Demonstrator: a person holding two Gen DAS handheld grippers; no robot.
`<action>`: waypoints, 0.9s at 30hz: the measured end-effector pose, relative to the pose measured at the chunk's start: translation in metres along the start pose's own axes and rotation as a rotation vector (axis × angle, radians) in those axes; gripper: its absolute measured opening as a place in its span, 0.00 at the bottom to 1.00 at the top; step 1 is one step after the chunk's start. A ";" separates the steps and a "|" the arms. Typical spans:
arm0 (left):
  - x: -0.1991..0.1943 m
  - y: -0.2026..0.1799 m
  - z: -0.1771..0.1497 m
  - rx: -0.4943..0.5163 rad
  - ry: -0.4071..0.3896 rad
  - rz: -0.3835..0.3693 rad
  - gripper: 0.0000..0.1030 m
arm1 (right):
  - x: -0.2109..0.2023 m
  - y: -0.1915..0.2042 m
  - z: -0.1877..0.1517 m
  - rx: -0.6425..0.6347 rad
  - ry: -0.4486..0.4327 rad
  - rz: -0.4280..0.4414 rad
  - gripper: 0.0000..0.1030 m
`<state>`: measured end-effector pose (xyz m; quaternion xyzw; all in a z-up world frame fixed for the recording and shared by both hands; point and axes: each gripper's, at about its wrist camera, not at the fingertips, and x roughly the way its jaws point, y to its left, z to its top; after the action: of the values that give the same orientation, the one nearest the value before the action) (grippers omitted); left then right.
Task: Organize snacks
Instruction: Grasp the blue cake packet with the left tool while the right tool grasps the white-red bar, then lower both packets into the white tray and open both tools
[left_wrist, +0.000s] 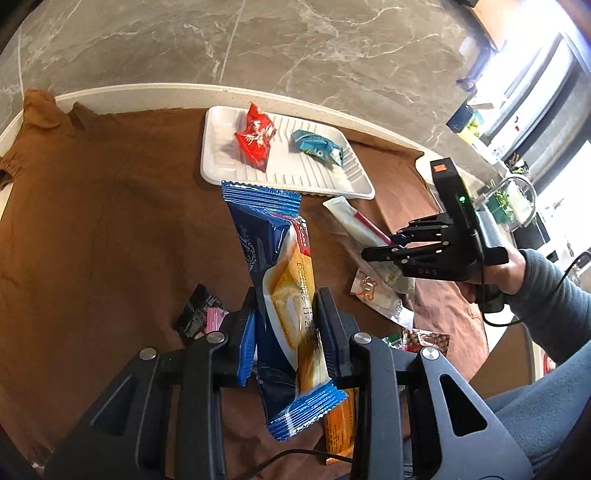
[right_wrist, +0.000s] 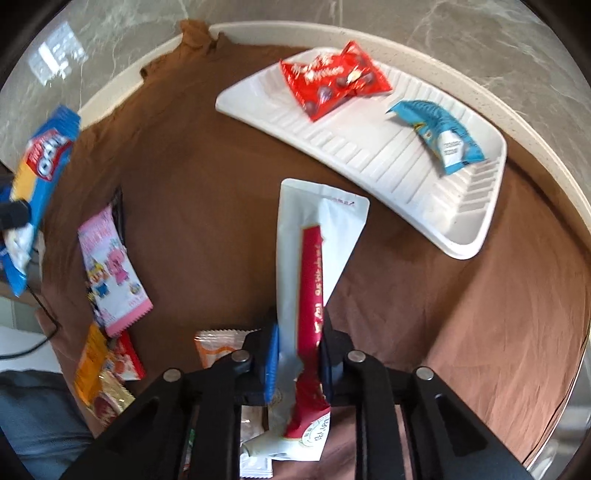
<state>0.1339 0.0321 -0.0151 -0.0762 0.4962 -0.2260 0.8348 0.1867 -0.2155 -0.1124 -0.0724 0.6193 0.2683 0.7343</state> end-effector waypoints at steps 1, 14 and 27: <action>0.000 -0.002 0.003 0.009 0.000 -0.002 0.27 | -0.002 -0.002 0.001 0.004 -0.004 -0.001 0.20; 0.005 -0.010 0.065 0.098 -0.022 0.009 0.27 | -0.081 -0.031 0.021 0.137 -0.183 0.046 0.19; 0.025 -0.003 0.189 0.183 -0.091 0.033 0.27 | -0.138 -0.057 0.100 0.213 -0.389 0.023 0.19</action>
<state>0.3058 -0.0004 0.0598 -0.0017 0.4364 -0.2526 0.8636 0.2888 -0.2617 0.0275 0.0659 0.4916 0.2188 0.8403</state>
